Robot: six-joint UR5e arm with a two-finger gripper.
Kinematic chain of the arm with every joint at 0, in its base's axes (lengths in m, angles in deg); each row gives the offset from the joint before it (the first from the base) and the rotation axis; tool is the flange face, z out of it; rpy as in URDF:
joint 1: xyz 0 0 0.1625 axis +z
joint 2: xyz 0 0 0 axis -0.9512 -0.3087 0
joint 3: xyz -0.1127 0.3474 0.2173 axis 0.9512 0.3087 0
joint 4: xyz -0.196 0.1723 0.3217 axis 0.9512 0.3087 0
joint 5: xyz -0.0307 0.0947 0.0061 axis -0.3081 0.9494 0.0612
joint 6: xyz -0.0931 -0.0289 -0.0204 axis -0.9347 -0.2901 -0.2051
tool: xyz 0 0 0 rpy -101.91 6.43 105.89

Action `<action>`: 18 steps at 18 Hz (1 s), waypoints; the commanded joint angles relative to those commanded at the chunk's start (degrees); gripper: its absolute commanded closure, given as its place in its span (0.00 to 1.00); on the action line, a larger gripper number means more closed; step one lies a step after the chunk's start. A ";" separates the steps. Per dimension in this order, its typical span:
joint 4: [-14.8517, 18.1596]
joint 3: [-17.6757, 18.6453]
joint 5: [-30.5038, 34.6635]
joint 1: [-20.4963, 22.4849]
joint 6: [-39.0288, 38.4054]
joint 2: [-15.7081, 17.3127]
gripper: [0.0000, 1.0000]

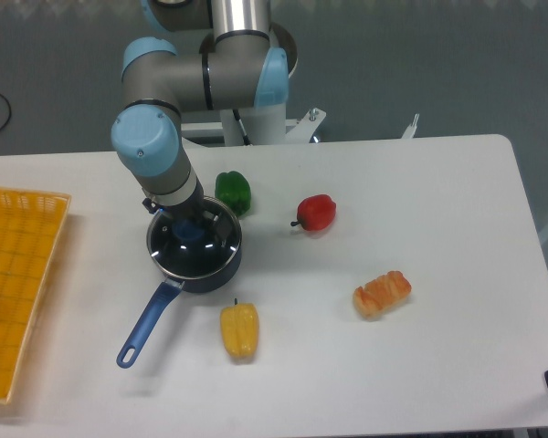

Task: Open the lid
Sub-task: 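Close the gripper on the lid knob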

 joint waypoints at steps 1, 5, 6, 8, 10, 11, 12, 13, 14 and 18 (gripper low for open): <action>0.00 0.00 0.00 -0.35 0.00 0.00 0.00; -1.05 0.00 0.09 -1.05 -0.88 -0.79 0.00; -1.84 0.17 0.17 -1.40 -1.05 -0.79 0.00; -2.29 0.35 0.17 -1.58 -1.14 -0.88 0.00; -2.29 0.70 0.18 -1.67 -1.14 -0.79 0.00; -2.29 0.79 0.18 -1.67 -1.14 -0.79 0.00; -2.29 0.97 0.26 -1.67 -1.14 -0.70 0.00; -2.29 1.14 0.87 -1.67 -1.14 -0.70 0.00; -2.29 1.32 1.57 -1.76 -1.14 -0.79 0.00; -2.37 1.93 1.85 -1.67 -1.05 -0.70 0.00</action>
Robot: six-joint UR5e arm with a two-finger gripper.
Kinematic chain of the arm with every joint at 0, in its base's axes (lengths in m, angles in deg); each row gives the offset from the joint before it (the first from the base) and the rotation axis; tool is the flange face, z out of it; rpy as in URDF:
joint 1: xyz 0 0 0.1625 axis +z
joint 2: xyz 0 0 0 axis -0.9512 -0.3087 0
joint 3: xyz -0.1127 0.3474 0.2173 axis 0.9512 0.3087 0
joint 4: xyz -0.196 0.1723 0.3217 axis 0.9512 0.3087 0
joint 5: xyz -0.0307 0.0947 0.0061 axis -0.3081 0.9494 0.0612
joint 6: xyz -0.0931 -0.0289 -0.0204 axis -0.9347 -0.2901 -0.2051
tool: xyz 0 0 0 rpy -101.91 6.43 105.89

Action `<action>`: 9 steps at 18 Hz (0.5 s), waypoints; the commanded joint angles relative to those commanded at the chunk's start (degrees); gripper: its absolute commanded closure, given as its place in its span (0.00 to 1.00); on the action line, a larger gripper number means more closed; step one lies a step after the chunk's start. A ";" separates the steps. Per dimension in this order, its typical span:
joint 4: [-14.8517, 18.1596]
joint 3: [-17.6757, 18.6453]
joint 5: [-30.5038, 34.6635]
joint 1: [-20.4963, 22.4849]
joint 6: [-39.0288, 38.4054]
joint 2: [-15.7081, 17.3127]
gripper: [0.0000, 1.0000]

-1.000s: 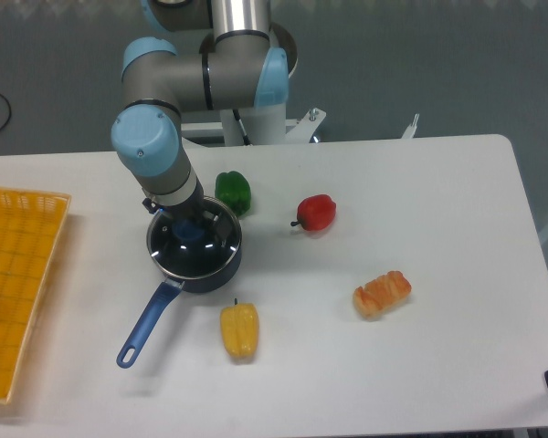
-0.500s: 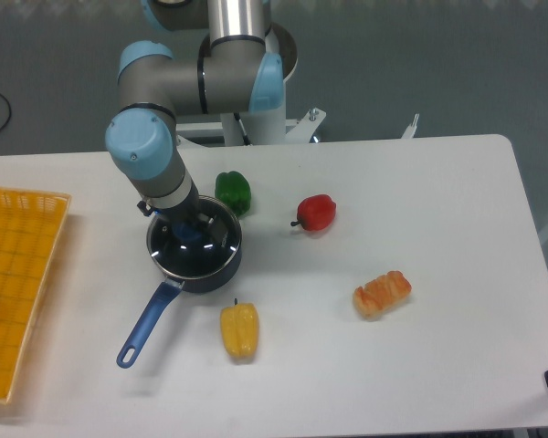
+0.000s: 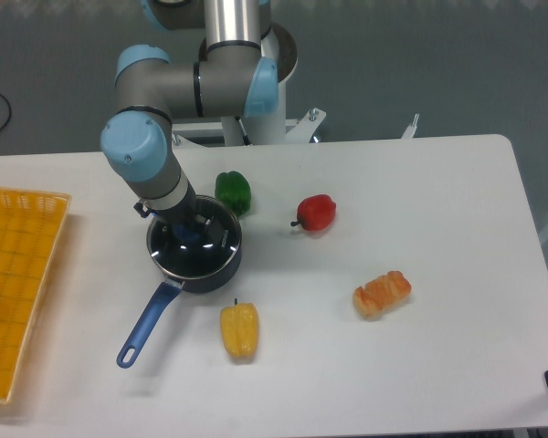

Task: Open the lid
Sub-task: 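Close the gripper on the lid knob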

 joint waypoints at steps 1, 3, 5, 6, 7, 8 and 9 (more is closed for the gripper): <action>0.00 0.00 0.00 -0.09 0.00 0.00 0.00; 0.00 0.00 0.00 -0.09 0.00 0.00 0.00; 0.00 0.00 -0.09 -0.09 -0.17 0.09 0.00; 0.00 0.00 -0.09 -0.09 -0.09 0.09 0.01; 0.00 -0.09 0.00 -0.52 -0.09 -0.09 0.05; 0.00 0.00 0.00 -0.79 -0.09 -0.17 0.11; 0.00 -0.09 0.09 -0.79 0.00 -0.44 0.15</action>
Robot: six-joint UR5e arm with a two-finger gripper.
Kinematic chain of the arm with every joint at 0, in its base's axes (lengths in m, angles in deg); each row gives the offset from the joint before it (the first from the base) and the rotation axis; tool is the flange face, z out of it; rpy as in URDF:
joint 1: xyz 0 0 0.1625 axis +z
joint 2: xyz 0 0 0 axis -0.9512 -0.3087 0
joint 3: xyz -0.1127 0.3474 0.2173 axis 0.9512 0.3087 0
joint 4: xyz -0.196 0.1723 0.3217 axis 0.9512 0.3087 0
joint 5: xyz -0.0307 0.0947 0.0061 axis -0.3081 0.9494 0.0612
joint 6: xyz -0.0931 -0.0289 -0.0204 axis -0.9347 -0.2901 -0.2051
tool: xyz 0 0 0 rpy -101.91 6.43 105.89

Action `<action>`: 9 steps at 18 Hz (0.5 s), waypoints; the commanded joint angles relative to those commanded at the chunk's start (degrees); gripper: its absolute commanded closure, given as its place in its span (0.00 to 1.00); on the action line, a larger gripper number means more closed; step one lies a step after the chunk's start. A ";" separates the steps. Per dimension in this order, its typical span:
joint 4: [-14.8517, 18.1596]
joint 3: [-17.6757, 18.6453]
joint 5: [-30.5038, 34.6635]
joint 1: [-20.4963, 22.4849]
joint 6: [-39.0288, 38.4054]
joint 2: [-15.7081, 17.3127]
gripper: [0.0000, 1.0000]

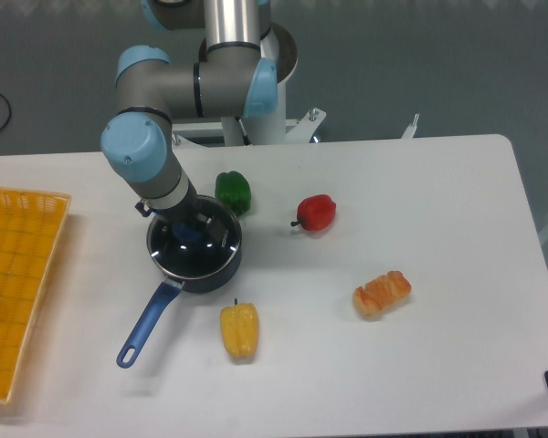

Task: Open the lid
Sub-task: 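Close the gripper on the lid knob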

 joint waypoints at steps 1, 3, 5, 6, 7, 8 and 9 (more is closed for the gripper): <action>0.09 0.00 0.00 -0.09 0.00 -0.18 0.17; 0.09 0.00 0.09 -0.09 0.00 -0.27 0.20; 0.09 0.00 0.09 -0.09 0.00 -0.27 0.28; 0.09 0.00 0.09 -0.09 0.00 -0.27 0.30; 0.09 0.00 0.09 -0.09 0.09 -0.27 0.30; 0.09 0.00 0.09 -0.09 0.18 -0.18 0.30; 0.09 0.00 0.09 -0.09 0.18 -0.18 0.31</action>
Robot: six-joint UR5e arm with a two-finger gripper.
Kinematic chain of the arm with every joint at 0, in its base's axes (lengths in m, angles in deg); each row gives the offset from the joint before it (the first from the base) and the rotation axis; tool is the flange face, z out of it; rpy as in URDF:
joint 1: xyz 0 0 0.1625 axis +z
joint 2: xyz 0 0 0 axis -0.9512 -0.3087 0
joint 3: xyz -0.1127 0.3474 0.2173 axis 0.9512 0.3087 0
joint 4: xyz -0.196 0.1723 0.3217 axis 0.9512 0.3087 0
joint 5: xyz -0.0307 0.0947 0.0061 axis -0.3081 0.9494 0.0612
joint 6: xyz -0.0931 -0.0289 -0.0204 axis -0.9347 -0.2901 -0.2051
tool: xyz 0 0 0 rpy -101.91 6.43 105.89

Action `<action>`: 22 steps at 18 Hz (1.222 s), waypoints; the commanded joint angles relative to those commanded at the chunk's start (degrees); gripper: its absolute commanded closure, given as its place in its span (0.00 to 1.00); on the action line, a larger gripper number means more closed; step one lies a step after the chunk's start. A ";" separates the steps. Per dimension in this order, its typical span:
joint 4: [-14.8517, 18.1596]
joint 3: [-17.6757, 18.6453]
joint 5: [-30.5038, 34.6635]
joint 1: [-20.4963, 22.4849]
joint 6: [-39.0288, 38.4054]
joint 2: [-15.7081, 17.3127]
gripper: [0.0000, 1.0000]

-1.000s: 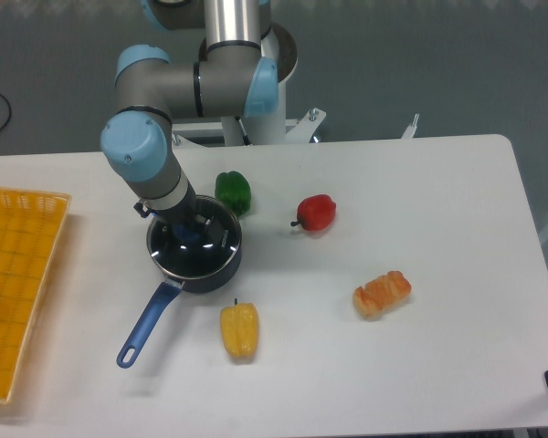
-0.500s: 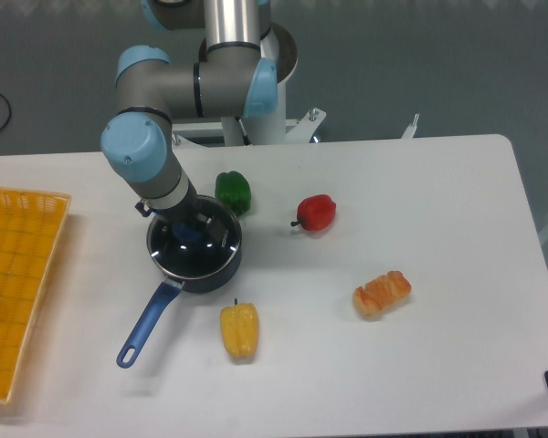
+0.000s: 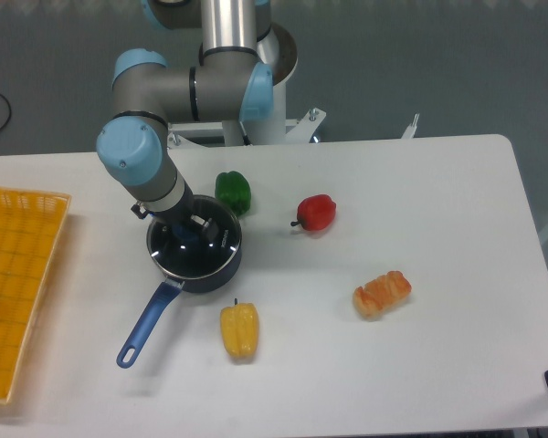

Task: Open the lid
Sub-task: 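Close the gripper on the lid knob, then lift the glass lid off the saucepan and move it beside the pan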

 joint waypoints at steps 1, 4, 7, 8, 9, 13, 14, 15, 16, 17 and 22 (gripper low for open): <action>0.00 -0.09 0.00 0.00 0.00 -0.09 0.36; 0.09 -0.09 0.00 0.00 0.17 -0.09 0.38; 0.09 -0.26 0.00 0.00 0.18 0.00 0.39; 0.09 -0.26 0.00 0.00 0.18 0.00 0.39; 0.09 -0.35 0.00 0.09 0.26 0.00 0.39; 0.09 -0.79 -0.09 0.53 0.35 0.00 0.40; 0.17 -0.97 -0.17 0.61 0.35 0.09 0.40; 0.26 -1.05 -0.18 0.70 0.44 0.09 0.40; 0.26 -1.14 -0.18 0.96 0.44 0.17 0.40; 0.26 -1.32 -0.18 1.40 0.44 0.26 0.40; 0.70 -2.63 -0.44 2.72 1.67 0.53 0.40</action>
